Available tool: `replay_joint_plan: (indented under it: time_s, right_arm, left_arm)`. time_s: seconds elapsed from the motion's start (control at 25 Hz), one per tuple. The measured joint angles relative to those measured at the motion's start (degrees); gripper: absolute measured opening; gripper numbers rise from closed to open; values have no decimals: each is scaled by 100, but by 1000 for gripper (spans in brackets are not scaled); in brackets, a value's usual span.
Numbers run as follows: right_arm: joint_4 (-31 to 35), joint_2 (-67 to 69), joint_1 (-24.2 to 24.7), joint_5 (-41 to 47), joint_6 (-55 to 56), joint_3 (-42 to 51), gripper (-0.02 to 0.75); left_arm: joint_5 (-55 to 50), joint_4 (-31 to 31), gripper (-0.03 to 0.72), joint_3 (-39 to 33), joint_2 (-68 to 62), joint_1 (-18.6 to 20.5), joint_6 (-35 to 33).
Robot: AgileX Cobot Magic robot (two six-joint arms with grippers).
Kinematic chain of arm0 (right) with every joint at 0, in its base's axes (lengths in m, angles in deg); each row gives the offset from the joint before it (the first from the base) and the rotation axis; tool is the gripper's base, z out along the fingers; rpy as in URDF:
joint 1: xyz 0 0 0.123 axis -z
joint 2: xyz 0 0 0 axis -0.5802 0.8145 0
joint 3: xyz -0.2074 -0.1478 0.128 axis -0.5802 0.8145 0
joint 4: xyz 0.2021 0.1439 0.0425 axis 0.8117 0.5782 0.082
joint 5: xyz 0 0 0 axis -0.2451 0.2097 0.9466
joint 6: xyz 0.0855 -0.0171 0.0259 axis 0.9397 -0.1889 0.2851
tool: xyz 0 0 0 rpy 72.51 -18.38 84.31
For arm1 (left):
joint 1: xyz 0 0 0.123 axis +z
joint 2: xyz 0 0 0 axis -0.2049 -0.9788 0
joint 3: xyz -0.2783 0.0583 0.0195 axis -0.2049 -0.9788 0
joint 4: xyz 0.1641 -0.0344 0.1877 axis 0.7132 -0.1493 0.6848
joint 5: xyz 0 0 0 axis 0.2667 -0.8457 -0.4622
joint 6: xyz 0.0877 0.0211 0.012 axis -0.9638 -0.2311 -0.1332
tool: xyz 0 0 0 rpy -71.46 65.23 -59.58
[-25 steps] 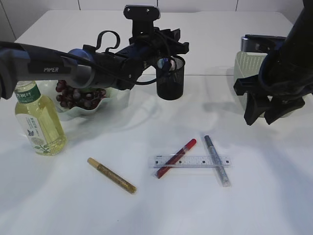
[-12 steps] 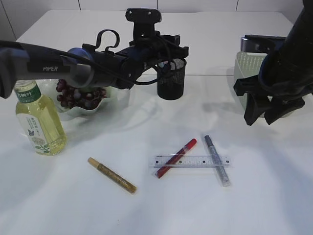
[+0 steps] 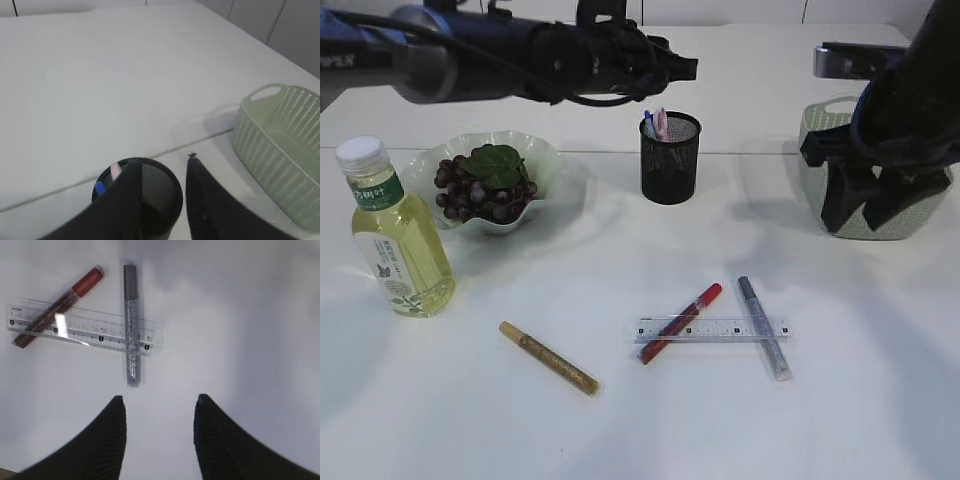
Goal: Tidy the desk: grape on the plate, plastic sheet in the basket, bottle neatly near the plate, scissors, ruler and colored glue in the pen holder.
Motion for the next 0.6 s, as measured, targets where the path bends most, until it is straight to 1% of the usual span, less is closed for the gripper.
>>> replay_joint_plan:
  time_s: [0.28, 0.44, 0.6]
  right_arm:
    - [0, 0, 0, 66, -45, -538, 363]
    - [0, 0, 0, 79, -99, -720, 363]
    - [160, 0, 0, 91, -152, -793, 363]
  left_arm:
    - [-2085, 0, 225, 0, 1004, 147, 0]
    - [-3260, -152, 225, 0, 1553, 251, 11]
    - [-4121, -241, 228, 0, 2032, 367, 41]
